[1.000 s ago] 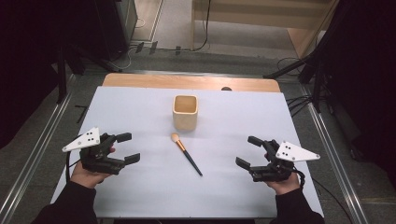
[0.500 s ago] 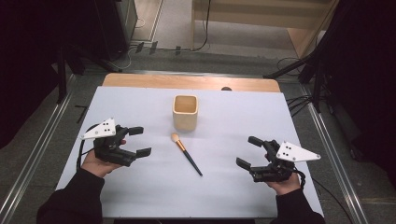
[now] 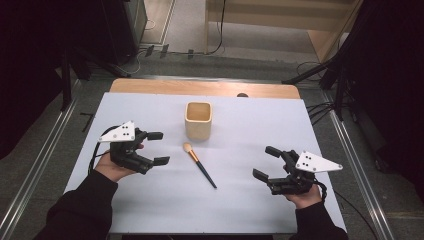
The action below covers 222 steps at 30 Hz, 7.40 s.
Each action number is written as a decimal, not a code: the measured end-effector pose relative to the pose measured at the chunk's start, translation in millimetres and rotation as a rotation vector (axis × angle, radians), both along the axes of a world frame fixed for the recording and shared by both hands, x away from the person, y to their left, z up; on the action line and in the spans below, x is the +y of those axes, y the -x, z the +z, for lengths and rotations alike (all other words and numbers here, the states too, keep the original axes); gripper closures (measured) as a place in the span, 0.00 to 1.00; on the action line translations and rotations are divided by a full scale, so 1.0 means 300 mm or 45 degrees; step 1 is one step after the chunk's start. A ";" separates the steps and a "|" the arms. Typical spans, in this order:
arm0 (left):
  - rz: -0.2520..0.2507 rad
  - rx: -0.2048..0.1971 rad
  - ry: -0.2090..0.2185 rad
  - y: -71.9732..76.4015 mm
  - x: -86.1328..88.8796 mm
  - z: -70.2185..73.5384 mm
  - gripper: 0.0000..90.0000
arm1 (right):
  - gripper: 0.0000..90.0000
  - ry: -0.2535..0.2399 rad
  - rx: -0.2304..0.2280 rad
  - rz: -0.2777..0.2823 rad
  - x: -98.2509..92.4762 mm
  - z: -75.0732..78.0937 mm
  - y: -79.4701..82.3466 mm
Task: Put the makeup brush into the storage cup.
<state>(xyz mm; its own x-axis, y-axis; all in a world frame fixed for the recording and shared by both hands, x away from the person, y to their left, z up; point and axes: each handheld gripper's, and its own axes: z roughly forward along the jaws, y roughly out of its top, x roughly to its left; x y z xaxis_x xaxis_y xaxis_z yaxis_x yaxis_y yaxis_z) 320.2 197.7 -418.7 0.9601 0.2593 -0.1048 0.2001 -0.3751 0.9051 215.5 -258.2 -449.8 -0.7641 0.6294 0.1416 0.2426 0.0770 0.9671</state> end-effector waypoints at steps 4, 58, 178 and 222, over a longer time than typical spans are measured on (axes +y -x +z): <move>-0.060 -0.010 -0.042 -0.013 -0.034 0.011 0.17 | 0.17 0.009 0.007 0.000 0.002 -0.001 -0.002; -0.506 -0.058 -0.518 -0.147 -0.366 0.049 0.26 | 0.17 -0.010 0.001 0.020 -0.002 0.003 -0.004; -1.046 -0.430 -1.489 -0.198 -0.558 -0.177 0.88 | 0.17 -0.006 0.001 0.054 -0.002 0.005 -0.005; -0.424 0.140 -0.953 -0.095 -0.306 0.046 0.89 | 0.17 -0.007 0.060 0.133 0.037 0.000 -0.023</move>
